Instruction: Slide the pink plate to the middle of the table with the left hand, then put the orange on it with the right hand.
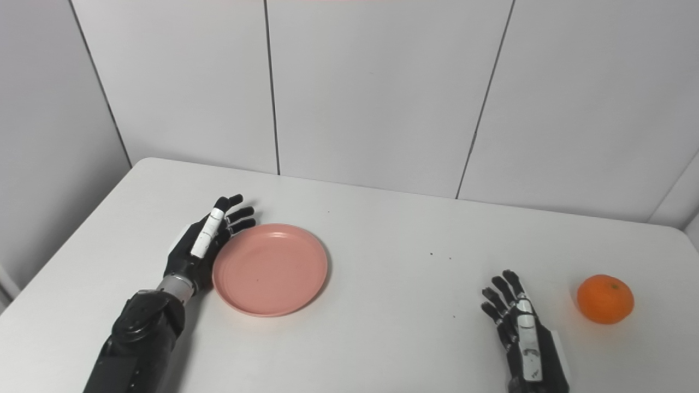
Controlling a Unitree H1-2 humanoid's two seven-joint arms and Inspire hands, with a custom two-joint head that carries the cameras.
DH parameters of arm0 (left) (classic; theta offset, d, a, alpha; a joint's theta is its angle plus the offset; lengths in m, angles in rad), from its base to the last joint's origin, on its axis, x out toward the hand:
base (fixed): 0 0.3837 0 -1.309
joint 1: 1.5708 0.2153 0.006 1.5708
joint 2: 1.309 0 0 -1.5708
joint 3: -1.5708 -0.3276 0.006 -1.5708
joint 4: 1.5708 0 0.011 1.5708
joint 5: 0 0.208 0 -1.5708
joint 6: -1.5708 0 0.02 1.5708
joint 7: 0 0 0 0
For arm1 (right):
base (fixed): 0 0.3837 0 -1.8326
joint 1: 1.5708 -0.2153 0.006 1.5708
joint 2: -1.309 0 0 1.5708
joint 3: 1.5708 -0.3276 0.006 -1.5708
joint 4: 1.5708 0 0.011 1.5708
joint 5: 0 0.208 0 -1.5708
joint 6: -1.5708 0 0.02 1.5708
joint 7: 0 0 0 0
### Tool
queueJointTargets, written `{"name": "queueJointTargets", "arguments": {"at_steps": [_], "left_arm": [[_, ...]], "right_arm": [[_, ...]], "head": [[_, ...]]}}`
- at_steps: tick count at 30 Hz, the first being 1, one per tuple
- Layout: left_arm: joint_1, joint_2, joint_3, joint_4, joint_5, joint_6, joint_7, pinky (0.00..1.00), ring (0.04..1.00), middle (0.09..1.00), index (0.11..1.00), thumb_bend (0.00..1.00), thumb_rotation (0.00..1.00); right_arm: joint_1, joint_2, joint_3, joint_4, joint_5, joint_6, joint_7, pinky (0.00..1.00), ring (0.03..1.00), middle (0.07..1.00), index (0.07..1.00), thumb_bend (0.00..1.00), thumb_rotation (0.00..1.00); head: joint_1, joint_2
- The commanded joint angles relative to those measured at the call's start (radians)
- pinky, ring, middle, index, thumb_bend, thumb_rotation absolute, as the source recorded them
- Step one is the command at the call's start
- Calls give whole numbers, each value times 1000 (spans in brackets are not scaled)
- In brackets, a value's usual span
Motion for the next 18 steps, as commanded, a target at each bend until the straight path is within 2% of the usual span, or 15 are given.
{"name": "queueJointTargets", "arguments": {"at_steps": [1, 6, 12, 18], "left_arm": [[-14, 0, -12, -32, 12, 6, -7, 784, 800, 803, 831, 1000, 770], [-11, -28, -13, -44, -3, 32, 7, 809, 804, 804, 853, 1000, 751], [-12, -44, -42, -34, 7, 26, -15, 796, 801, 804, 851, 1000, 768], [-9, -67, -66, -25, 21, 23, -3, 772, 789, 796, 847, 1000, 772]], "right_arm": [[79, 41, 22, 58, 12, 42, -1, 883, 882, 914, 924, 821, 910], [80, 44, 24, 52, 15, 49, -7, 876, 878, 911, 920, 816, 905], [80, 49, 29, 45, 12, 58, -17, 873, 875, 905, 914, 825, 900], [82, 54, 32, 35, 7, 66, -21, 867, 868, 900, 910, 829, 896]], "head": [[0, 2], [-4, 2], [-12, 7], [-18, 11]]}}
